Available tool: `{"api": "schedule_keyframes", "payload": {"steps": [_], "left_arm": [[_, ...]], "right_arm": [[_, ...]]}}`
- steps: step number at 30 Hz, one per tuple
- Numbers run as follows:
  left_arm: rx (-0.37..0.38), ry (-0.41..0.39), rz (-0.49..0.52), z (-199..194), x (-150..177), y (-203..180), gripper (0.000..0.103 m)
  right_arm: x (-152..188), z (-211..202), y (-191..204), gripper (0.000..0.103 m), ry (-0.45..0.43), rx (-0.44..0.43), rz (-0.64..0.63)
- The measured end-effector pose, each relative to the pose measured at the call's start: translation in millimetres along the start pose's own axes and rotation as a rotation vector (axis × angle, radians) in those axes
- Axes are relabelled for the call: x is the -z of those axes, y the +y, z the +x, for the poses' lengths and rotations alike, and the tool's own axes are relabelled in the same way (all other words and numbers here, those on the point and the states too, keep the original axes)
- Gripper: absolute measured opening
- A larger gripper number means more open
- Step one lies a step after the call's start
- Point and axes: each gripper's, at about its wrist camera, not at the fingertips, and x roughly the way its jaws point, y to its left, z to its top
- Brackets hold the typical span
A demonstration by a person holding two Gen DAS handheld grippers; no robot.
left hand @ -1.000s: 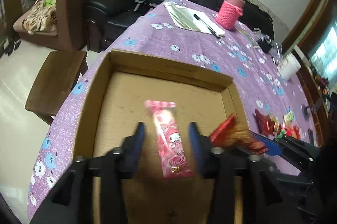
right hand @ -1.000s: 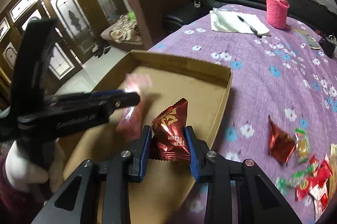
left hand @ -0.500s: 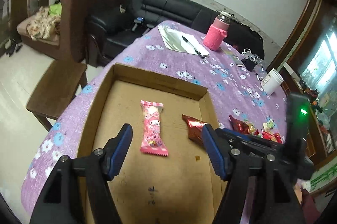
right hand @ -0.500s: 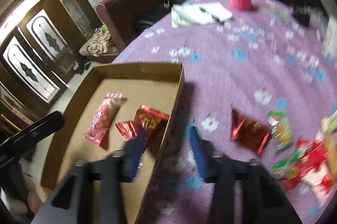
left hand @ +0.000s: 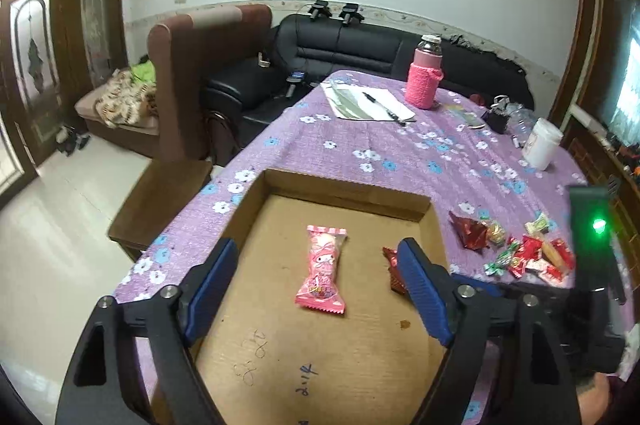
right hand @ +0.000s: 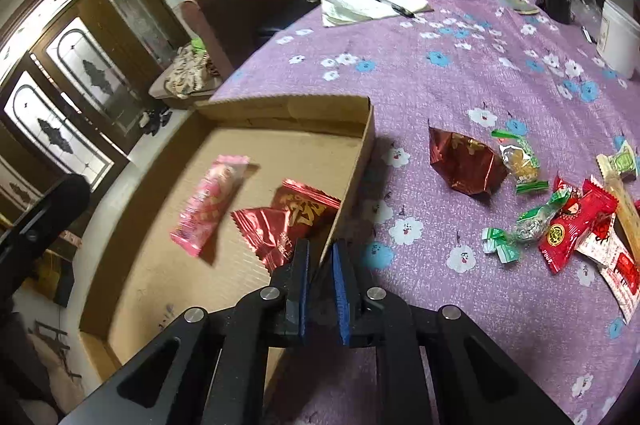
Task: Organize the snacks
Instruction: 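Grasp the yellow cake bar with the right gripper while the left grasps a red wrapped snack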
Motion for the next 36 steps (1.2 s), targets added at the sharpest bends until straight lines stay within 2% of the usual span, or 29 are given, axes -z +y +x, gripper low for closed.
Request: {"api": "schedule_keyframes", "payload": {"steps": [3, 4, 6, 8, 12, 14, 16, 22, 26, 32, 36], "left_arm": [[-0.034, -0.019, 0.018, -7, 3, -9, 0.087], [-0.038, -0.020, 0.025, -9, 4, -12, 0.089], [-0.045, -0.025, 0.044, -11, 5, -18, 0.089], [-0.041, -0.023, 0.062, -12, 6, -25, 0.089], [-0.025, -0.015, 0.100, -13, 7, -43, 0.089], [-0.015, -0.013, 0.121, -14, 9, -54, 0.089], [-0.011, -0.008, 0.149, -13, 10, -67, 0.089], [0.029, 0.020, 0.211, -8, 15, -102, 0.089], [0.078, 0.054, 0.228, -3, 17, -118, 0.089], [0.235, 0.153, 0.152, 10, 19, -122, 0.089], [0.292, 0.198, 0.124, 20, 22, -129, 0.089]], "right_arm": [[2, -19, -1, 0.018, -0.062, -0.002, -0.022], [4, -28, -1, 0.024, -0.085, -0.001, -0.035], [7, -45, -3, 0.041, -0.126, 0.024, -0.059], [11, -62, -11, 0.062, -0.167, 0.057, -0.072], [18, -87, -31, 0.069, -0.216, 0.156, -0.096], [23, -99, -46, 0.080, -0.229, 0.215, -0.110], [25, -110, -62, 0.085, -0.247, 0.262, -0.107], [34, -146, -118, 0.085, -0.340, 0.351, -0.058], [30, -160, -164, 0.085, -0.332, 0.371, 0.064], [25, -162, -234, 0.085, -0.286, 0.238, 0.265], [26, -152, -249, 0.085, -0.264, 0.153, 0.291]]}}
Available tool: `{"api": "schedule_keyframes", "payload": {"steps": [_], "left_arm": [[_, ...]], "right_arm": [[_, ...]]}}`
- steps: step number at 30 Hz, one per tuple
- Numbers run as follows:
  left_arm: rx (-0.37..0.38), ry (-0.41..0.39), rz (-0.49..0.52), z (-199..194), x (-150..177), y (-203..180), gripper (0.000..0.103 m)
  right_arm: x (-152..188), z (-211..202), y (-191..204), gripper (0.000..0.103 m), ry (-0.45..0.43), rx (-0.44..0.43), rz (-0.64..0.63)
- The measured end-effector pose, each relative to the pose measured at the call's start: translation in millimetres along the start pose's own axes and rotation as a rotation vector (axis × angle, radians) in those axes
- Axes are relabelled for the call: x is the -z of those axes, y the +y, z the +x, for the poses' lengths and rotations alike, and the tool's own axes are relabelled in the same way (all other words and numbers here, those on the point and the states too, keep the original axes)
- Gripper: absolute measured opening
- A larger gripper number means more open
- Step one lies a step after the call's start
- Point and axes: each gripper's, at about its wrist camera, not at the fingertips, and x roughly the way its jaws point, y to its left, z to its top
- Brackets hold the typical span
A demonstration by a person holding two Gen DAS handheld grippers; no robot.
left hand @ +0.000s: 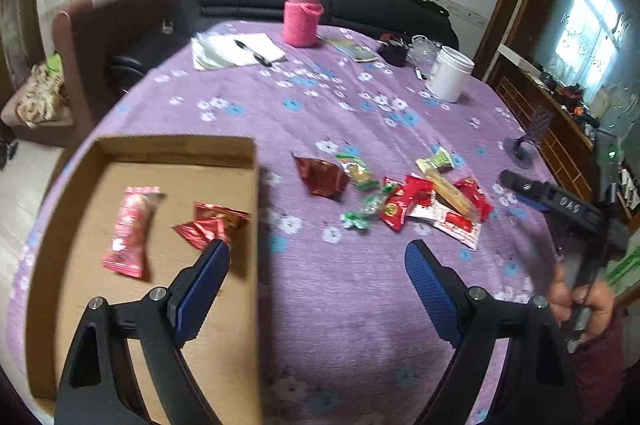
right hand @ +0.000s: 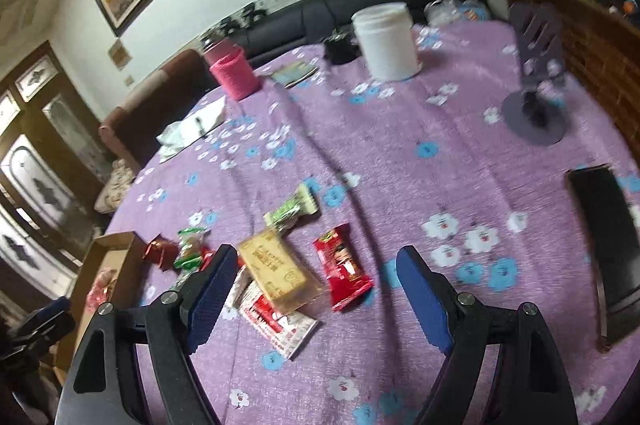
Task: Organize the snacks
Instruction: 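Grasp the yellow cake bar with the right gripper while the left grasps a red wrapped snack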
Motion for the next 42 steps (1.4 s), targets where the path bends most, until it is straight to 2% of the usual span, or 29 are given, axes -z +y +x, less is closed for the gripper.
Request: {"api": "schedule_keyframes", "payload": {"steps": [5, 8, 10, 13, 15, 17, 18, 20, 22, 28, 31, 33, 35, 42], "left_arm": [[0.035, 0.010, 0.043, 10, 2, -13, 0.089], [0.066, 0.019, 0.091, 16, 1, -25, 0.089], [0.096, 0.010, 0.155, 18, 0, -37, 0.089], [0.104, 0.005, 0.260, 26, -4, -59, 0.089], [0.120, 0.009, 0.304, 34, -8, -70, 0.088], [0.139, 0.021, 0.341, 46, -12, -80, 0.088], [0.145, 0.037, 0.358, 55, -15, -85, 0.084], [0.159, 0.072, 0.381, 70, -18, -93, 0.068], [0.170, 0.102, 0.403, 84, -22, -98, 0.060], [0.142, 0.150, 0.476, 123, -33, -109, 0.059], [0.154, 0.207, 0.499, 140, -32, -111, 0.058], [0.167, 0.254, 0.514, 149, -25, -112, 0.042], [0.183, 0.245, 0.507, 147, -25, -111, 0.020], [0.164, 0.216, 0.413, 137, -30, -97, 0.017]], "right_arm": [[5, 26, 19, 0.079, 0.077, -0.100, -0.059], [5, 44, 34, 0.078, 0.093, -0.069, -0.133], [4, 57, 39, 0.073, 0.109, -0.038, -0.165], [5, 72, 45, 0.068, 0.128, -0.007, -0.213], [8, 80, 47, 0.049, 0.137, 0.008, -0.230], [10, 83, 45, 0.042, 0.149, -0.014, -0.209], [11, 82, 44, 0.035, 0.152, -0.023, -0.203], [12, 79, 42, 0.035, 0.151, -0.010, -0.204], [12, 76, 39, 0.035, 0.149, -0.001, -0.206], [7, 68, 21, 0.035, 0.146, -0.017, -0.136], [7, 66, 22, 0.035, 0.152, -0.037, -0.134], [6, 66, 23, 0.035, 0.158, -0.048, -0.130], [7, 66, 22, 0.035, 0.161, -0.056, -0.122], [7, 62, 20, 0.035, 0.155, -0.072, -0.100]]}}
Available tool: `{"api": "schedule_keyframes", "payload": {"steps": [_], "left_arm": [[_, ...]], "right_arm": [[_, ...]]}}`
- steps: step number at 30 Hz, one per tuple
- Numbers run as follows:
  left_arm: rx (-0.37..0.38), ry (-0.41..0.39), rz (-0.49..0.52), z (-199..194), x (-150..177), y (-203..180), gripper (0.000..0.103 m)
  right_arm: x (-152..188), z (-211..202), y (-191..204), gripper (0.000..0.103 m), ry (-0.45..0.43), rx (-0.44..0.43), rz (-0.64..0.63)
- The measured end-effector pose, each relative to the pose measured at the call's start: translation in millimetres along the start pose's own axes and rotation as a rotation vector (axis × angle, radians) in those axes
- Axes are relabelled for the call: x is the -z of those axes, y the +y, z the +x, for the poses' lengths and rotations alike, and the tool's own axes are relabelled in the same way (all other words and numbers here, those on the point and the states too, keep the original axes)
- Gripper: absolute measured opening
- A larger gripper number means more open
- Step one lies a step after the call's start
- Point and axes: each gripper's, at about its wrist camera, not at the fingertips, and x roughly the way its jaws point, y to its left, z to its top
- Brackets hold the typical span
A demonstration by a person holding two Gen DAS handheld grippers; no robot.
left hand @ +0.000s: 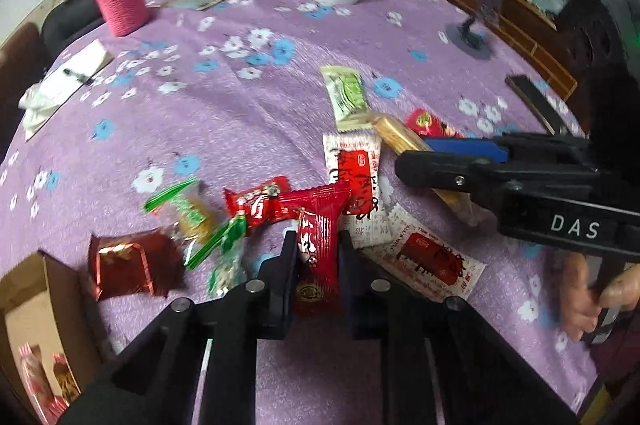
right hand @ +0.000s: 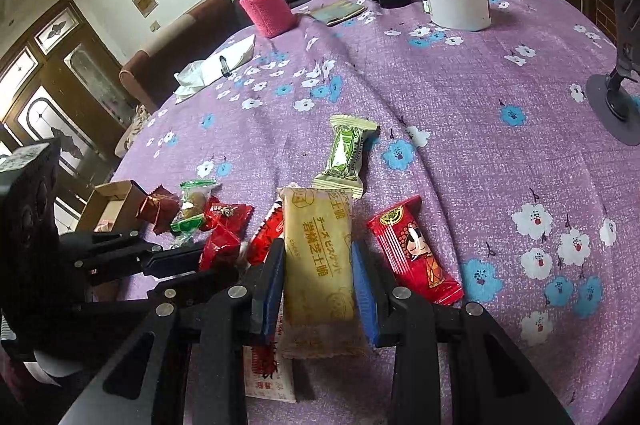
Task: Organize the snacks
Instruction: 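Grasp the yellow cake bar with the right gripper while the left grasps a red wrapped snack, then carry both snacks into the cardboard box and open both grippers, then grasp the green-wrapped round snack with the right gripper while the left reaches the green candy strip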
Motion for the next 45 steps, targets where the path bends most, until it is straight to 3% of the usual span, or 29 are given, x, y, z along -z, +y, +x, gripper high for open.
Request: {"api": "schedule_keyframes", "payload": {"steps": [9, 13, 15, 21, 24, 32, 36, 40, 45], "left_arm": [[0.064, -0.171, -0.162, -84, 33, 22, 0.017], [0.023, -0.228, -0.279, -127, 68, 59, 0.018], [-0.039, -0.241, -0.345, -144, 90, 85, 0.018], [-0.152, -0.243, -0.546, -170, 151, 156, 0.018], [-0.170, -0.224, -0.618, -171, 173, 178, 0.018], [-0.181, -0.177, -0.695, -155, 195, 213, 0.018], [-0.171, -0.192, -0.695, -159, 199, 215, 0.019], [-0.153, -0.216, -0.708, -165, 202, 215, 0.044], [-0.124, -0.280, -0.724, -183, 201, 209, 0.054]], "right_arm": [[-1, -15, 4, 0.035, -0.062, -0.096, 0.014], [0, -16, 10, 0.035, -0.070, -0.121, 0.032], [0, -21, 22, 0.035, -0.075, -0.126, 0.022], [7, -24, 91, 0.036, -0.045, -0.237, -0.039], [9, -11, 137, 0.036, 0.005, -0.281, -0.094], [23, 37, 241, 0.036, 0.144, -0.336, -0.224], [36, 64, 270, 0.036, 0.201, -0.315, -0.264], [42, 84, 287, 0.037, 0.214, -0.261, -0.304], [41, 80, 287, 0.038, 0.193, -0.243, -0.303]]}}
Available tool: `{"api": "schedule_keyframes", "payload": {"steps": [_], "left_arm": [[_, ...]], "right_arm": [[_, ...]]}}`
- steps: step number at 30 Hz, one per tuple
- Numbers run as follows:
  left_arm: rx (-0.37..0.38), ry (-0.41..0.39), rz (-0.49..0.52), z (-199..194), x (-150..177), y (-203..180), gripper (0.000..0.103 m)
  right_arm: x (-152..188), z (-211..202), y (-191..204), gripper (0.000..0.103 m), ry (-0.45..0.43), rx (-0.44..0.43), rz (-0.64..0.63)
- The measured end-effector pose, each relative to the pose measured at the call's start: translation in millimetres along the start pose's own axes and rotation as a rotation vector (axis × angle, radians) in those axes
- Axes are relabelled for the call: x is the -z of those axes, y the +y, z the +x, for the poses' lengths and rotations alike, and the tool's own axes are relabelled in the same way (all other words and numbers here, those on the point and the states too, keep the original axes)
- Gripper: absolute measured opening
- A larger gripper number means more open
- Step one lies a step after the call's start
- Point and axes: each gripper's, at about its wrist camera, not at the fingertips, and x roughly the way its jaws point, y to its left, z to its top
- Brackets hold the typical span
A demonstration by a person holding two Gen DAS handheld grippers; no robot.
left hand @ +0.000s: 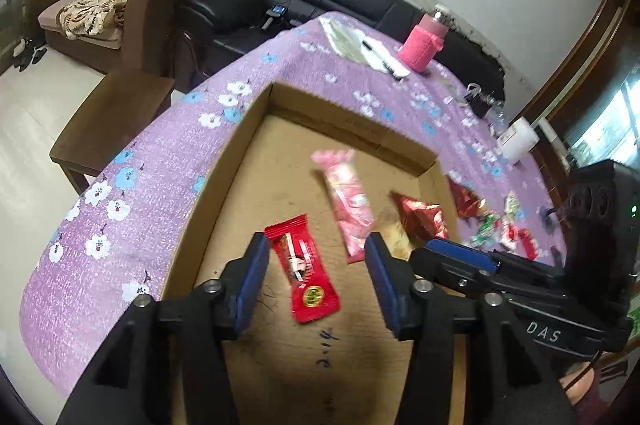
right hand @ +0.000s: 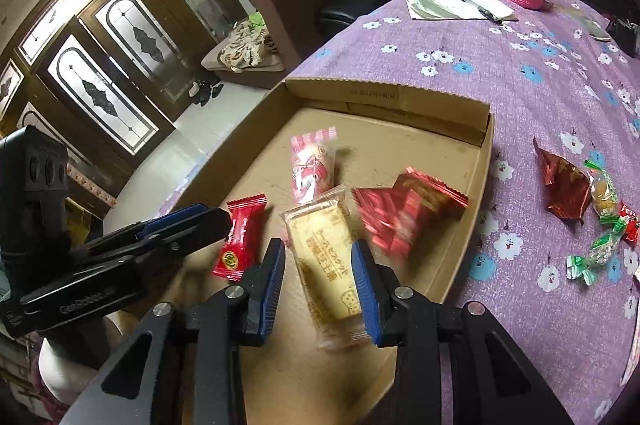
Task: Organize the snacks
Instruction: 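Grasp the green-wrapped round snack with the right gripper while the left reaches the green candy strip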
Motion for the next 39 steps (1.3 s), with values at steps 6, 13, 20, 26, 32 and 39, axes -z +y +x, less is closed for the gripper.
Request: {"api": "schedule_keyframes", "payload": {"steps": [6, 13, 20, 26, 32, 39], "left_arm": [[0.055, -0.068, 0.017, -25, 0, -17, 0.067], [0.126, -0.069, 0.087, -27, 4, -56, 0.068], [0.151, -0.011, 0.164, -12, 14, -94, 0.068], [0.154, 0.015, 0.194, -4, 15, -116, 0.069], [0.179, 0.050, 0.235, 17, 3, -140, 0.069], [0.192, 0.132, 0.364, 58, 2, -195, 0.069]], "right_arm": [[1, -62, -32, 0.049, -0.130, 0.020, 0.038], [11, -103, -145, 0.055, -0.182, 0.245, 0.235], [-14, -76, -171, 0.055, -0.156, 0.282, 0.212], [-26, -35, -172, 0.029, -0.085, 0.321, 0.160], [1, -50, -178, 0.025, -0.077, 0.312, 0.196], [51, -96, -192, 0.024, -0.071, 0.320, 0.233]]}}
